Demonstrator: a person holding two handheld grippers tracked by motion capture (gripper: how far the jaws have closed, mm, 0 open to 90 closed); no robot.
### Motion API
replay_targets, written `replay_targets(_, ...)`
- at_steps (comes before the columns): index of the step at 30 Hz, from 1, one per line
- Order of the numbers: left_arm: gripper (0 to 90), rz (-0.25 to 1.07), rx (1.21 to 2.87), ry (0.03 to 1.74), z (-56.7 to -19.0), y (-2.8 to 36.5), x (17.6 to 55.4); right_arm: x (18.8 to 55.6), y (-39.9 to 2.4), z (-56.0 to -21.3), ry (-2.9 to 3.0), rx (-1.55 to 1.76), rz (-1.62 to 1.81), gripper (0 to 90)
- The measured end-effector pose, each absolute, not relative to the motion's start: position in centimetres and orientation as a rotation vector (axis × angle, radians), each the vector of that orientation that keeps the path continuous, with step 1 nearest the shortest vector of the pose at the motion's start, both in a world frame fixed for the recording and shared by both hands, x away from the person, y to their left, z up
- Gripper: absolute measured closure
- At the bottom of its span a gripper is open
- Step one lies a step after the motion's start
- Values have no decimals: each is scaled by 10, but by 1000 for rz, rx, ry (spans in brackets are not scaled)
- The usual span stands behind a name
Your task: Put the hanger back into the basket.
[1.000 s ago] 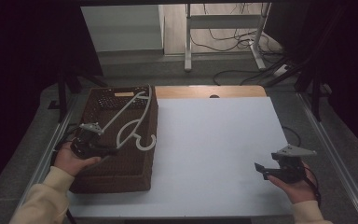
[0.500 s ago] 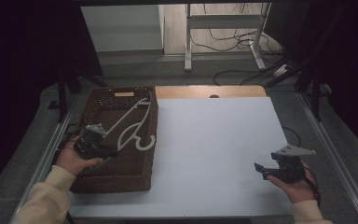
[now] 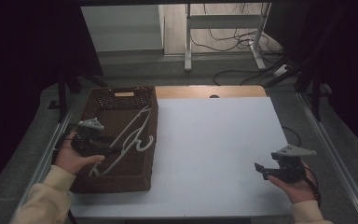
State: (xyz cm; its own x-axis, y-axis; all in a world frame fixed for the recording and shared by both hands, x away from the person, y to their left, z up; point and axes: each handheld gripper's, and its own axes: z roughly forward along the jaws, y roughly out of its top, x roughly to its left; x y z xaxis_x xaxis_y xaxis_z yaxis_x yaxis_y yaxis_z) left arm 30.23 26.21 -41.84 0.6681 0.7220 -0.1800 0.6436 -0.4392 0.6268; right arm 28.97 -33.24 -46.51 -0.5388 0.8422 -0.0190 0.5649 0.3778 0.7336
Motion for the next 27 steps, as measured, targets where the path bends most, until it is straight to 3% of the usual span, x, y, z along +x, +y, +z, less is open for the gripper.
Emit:
replay_targets(5, 266, 159, 2116, 1050, -415, 252, 293, 289, -330, -463, 2247, 1214, 985, 207)
replay_targets(17, 234, 216, 2014, 984, -419, 219, 262, 289, -326, -460, 2255, 1194, 1024, 199)
replay_targets(27, 222, 237, 2010, 972, -426, 215, 250, 288, -324, -458, 2265, 1168, 1044, 188)
